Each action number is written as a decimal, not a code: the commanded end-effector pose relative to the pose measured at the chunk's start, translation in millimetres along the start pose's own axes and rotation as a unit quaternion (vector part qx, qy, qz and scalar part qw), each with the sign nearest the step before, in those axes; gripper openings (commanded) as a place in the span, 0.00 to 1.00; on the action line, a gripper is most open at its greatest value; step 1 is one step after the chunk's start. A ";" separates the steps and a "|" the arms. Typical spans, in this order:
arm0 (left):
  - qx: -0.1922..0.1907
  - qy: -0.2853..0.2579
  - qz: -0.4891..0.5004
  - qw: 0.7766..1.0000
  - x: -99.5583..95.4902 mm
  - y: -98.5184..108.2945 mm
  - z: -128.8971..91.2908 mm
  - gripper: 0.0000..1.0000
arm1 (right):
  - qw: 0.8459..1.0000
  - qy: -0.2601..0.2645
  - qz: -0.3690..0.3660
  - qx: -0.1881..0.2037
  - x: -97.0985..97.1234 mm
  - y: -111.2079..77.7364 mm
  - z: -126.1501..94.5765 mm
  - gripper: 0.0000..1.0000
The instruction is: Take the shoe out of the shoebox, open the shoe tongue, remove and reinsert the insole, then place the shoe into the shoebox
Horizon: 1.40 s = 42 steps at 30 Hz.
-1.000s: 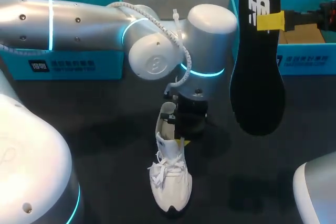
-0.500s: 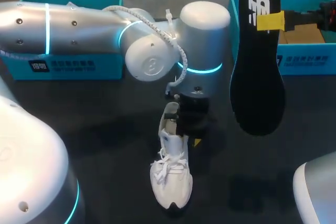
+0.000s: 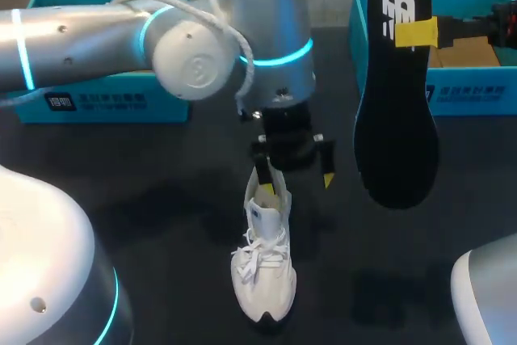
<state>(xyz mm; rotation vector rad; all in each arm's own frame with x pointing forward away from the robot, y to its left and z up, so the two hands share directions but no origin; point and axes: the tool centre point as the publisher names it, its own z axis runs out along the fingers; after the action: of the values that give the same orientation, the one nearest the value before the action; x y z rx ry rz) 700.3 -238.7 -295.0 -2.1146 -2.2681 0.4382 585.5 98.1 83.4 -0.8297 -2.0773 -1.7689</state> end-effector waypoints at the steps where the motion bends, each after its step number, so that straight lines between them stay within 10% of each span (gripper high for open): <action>1: 0.002 -0.102 -0.004 0.995 17.8 1.3 -26.1 1.00 | 1.000 0.000 0.001 0.004 -1.2 4.0 2.3 0.00; 24: 0.034 -0.431 0.017 0.902 30.9 18.4 -102.1 1.00 | 1.000 0.000 0.001 0.004 -1.2 4.0 2.3 0.00; 42: 0.036 -0.546 0.056 0.835 30.7 33.6 -140.3 1.00 | 1.000 0.000 0.001 0.004 -1.2 4.0 2.3 0.00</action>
<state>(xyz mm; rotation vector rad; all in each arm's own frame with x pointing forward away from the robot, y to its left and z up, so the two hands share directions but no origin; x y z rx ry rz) 756.0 -184.1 -169.7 -2.2651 -2.4077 1.9030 585.5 98.0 83.4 -0.8297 -2.0774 -1.7690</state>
